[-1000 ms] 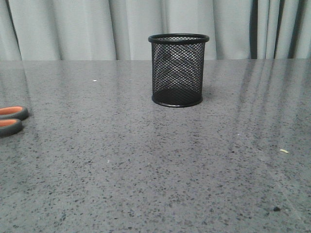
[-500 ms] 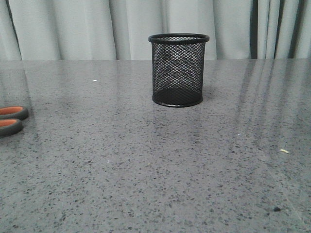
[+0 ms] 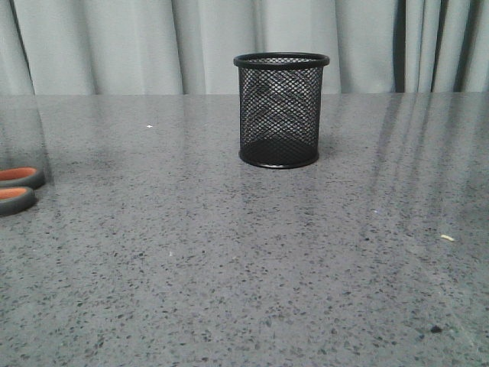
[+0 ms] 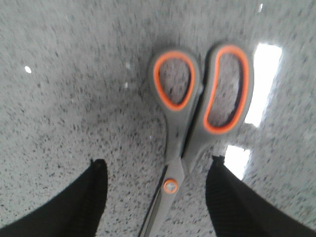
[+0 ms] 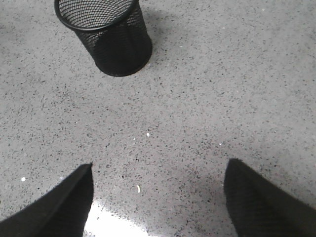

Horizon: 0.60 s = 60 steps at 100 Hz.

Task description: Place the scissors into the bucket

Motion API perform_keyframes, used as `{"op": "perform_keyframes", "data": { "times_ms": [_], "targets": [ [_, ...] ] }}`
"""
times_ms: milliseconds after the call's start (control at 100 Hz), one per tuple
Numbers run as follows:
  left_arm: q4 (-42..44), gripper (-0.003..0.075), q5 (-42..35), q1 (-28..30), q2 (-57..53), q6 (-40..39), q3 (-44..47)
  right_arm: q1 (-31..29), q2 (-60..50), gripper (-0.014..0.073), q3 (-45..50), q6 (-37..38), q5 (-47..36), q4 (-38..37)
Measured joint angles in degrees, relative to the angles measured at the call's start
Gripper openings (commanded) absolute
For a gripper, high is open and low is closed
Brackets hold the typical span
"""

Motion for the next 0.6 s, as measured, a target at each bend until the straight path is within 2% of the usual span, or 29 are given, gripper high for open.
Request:
{"op": "perform_keyframes", "data": {
  "times_ms": [200,600],
  "targets": [
    [0.52,0.0410,-0.24,-0.61,3.42,5.23,0.00,1.16,0.00,0.0498,0.00,-0.09,0.00,-0.33],
    [1.84,0.0410,-0.77,-2.68,6.68,8.82,2.07,1.41,0.00,0.0498,0.00,-0.09,0.09,-1.01]
  ]
}}
